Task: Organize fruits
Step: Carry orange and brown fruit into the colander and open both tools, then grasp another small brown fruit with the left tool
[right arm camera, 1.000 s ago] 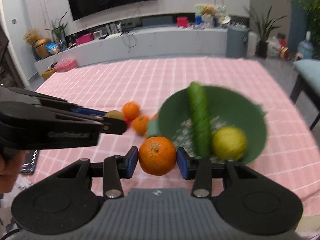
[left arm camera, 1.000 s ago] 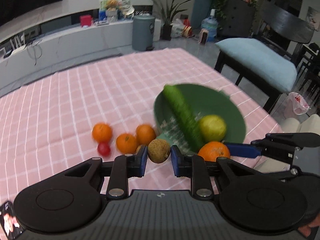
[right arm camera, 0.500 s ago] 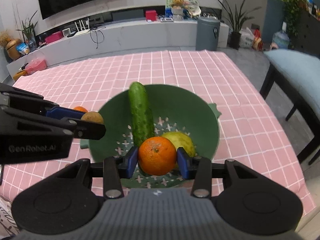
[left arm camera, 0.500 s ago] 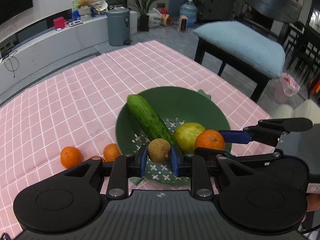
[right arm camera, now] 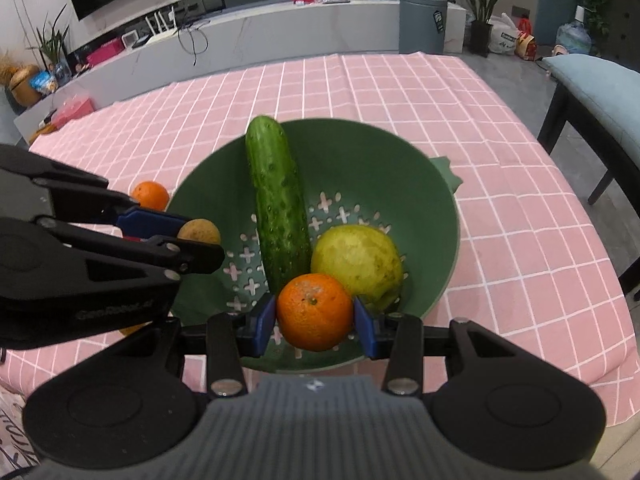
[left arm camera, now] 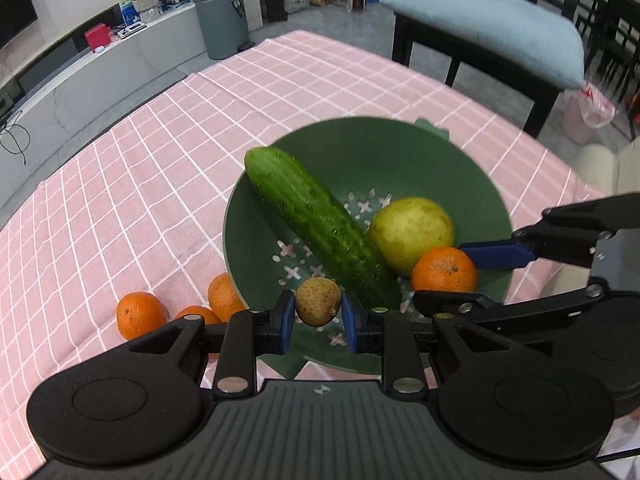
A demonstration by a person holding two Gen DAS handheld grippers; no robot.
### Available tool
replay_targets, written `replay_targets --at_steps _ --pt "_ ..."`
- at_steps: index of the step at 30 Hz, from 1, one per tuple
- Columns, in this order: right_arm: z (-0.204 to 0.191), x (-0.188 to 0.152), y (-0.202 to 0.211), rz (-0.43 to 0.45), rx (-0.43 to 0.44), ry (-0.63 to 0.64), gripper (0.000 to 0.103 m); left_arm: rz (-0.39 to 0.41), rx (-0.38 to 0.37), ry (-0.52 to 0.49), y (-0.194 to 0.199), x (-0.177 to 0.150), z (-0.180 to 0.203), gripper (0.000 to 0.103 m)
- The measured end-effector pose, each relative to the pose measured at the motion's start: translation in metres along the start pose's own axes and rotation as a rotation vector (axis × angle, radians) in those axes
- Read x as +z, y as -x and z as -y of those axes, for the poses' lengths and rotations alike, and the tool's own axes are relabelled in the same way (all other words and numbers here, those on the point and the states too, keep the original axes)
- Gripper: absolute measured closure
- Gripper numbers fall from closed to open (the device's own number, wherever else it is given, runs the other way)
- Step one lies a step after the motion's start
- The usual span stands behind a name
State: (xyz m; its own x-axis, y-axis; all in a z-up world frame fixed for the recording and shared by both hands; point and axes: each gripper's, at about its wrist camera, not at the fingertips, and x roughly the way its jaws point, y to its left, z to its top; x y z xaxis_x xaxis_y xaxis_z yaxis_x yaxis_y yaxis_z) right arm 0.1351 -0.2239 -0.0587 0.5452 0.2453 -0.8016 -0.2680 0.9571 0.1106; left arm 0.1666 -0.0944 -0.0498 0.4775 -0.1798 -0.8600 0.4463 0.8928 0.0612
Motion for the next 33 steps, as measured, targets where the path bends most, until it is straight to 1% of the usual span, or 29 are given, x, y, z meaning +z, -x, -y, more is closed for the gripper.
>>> replay_targets --at_steps 2,11,15,19,22,23,26,33 --pt "-0.002 0.000 -0.001 -0.005 -0.002 0.012 0.064 -0.012 0.009 -0.012 -0.004 0.000 0.001 0.075" --pt "-0.004 0.000 -0.004 -0.005 -0.015 0.027 0.063 -0.020 -0.002 -0.024 -0.009 0.000 -0.001 0.074" --pt "-0.002 0.000 -0.002 0.004 -0.011 0.010 0.063 -0.005 -0.005 -0.012 -0.006 -0.001 -0.003 0.068" --pt "-0.001 -0.001 0.001 0.016 -0.017 -0.002 0.062 0.033 -0.003 0.001 0.003 -0.003 -0.006 0.060" --pt "0.001 -0.002 0.006 0.050 -0.031 -0.022 0.050 0.061 0.019 0.005 0.012 -0.003 -0.006 0.058" --pt "0.002 -0.001 0.008 0.061 -0.034 -0.030 0.047 0.069 0.020 0.011 0.015 -0.004 -0.007 0.057" --pt "0.004 -0.002 0.014 0.095 -0.031 -0.047 0.045 0.092 0.033 0.029 0.026 -0.006 -0.010 0.054" --pt "-0.004 -0.006 0.031 0.194 -0.032 -0.018 0.044 0.139 0.060 0.050 0.052 -0.019 -0.017 0.054"
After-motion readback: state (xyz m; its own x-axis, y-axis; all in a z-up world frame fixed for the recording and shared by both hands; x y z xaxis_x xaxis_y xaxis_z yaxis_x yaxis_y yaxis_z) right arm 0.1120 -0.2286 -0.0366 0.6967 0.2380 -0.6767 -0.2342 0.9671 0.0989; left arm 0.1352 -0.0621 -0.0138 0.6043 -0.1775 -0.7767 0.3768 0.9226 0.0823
